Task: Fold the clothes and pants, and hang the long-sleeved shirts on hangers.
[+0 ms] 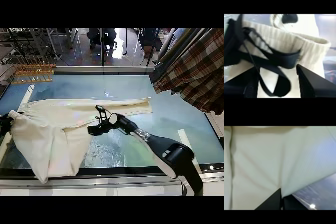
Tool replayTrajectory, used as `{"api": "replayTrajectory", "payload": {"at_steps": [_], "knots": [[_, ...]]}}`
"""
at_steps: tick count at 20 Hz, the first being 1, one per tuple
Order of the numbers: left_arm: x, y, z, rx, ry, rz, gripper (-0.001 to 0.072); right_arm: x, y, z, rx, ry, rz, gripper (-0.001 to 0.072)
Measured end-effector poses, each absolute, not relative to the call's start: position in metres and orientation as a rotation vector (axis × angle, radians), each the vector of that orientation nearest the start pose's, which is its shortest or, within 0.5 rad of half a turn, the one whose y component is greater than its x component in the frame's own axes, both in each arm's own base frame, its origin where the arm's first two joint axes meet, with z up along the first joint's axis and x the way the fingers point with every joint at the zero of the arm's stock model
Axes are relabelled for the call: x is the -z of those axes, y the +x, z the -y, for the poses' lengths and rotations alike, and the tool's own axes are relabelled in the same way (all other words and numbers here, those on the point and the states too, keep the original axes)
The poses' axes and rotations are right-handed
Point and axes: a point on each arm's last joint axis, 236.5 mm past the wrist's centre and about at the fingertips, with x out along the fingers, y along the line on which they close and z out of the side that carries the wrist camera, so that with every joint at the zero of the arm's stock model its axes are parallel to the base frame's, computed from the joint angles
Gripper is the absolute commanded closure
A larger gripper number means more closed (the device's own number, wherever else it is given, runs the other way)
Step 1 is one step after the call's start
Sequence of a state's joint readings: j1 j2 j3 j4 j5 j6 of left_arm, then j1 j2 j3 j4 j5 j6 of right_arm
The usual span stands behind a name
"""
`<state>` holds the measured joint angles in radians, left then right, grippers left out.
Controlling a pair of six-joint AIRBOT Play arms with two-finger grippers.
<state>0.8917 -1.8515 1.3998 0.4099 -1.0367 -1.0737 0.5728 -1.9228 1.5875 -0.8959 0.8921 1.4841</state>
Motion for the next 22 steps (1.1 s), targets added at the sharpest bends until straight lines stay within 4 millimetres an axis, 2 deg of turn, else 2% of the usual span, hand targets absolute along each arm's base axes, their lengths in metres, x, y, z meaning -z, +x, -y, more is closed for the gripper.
{"api": "replayTrajectory", "payload": {"at_steps": [1, 3, 5, 7, 8, 10, 11, 12, 13, 14, 16, 18, 20, 22], "knots": [[0.034, 0.46, -0.271, -0.095, -1.161, -0.657, 0.0189, 0.074, 0.4, -0.357, -0.674, 0.138, -1.349, 0.0688], [0.017, 0.461, -0.268, -0.068, -1.119, -0.642, 0.015, 0.049, 0.398, -0.267, -0.509, -0.072, -1.416, 0.0687], [0.003, 0.46, -0.257, -0.024, -1.056, -0.654, 0.015, 0.008, 0.369, -0.189, -0.34, -0.162, -1.512, 0.0688], [0.002, 0.453, -0.24, 0.02, -0.977, -0.723, 0.015, -0.045, 0.352, -0.151, -0.229, -0.141, -1.47, 0.0689], [0.007, 0.448, -0.23, 0.042, -0.938, -0.778, 0.0151, -0.071, 0.354, -0.14, -0.194, -0.118, -1.392, 0.0688], [0.02, 0.433, -0.209, 0.075, -0.883, -0.907, 0.0153, -0.107, 0.377, -0.121, -0.144, -0.061, -1.223, 0.0684], [0.027, 0.425, -0.201, 0.079, -0.861, -0.971, 0.0153, -0.114, 0.391, -0.105, -0.105, -0.035, -1.172, 0.0668], [0.035, 0.416, -0.194, 0.079, -0.843, -1.037, 0.0153, -0.113, 0.407, -0.087, -0.063, -0.001, -1.141, 0.0536], [0.041, 0.408, -0.189, 0.076, -0.83, -1.091, 0.0153, -0.104, 0.423, -0.069, -0.029, 0.037, -1.132, 0.0319], [0.044, 0.402, -0.186, 0.075, -0.823, -1.132, 0.0153, -0.088, 0.437, -0.048, 0.001, 0.077, -1.145, 0.0247], [0.048, 0.391, -0.179, 0.076, -0.821, -1.196, 0.0153, -0.046, 0.456, -0.002, 0.058, 0.166, -1.201, 0.0249], [0.046, 0.382, -0.174, 0.077, -0.826, -1.238, 0.0158, -0.005, 0.453, 0.036, 0.075, 0.272, -1.289, 0.0251], [0.04, 0.375, -0.172, 0.063, -0.819, -1.264, 0.0157, 0.023, 0.431, 0.061, 0.057, 0.371, -1.369, 0.0252], [0.035, 0.364, -0.177, 0.018, -0.791, -1.295, 0.0157, 0.042, 0.395, 0.075, 0.041, 0.452, -1.424, 0.0252]]}}
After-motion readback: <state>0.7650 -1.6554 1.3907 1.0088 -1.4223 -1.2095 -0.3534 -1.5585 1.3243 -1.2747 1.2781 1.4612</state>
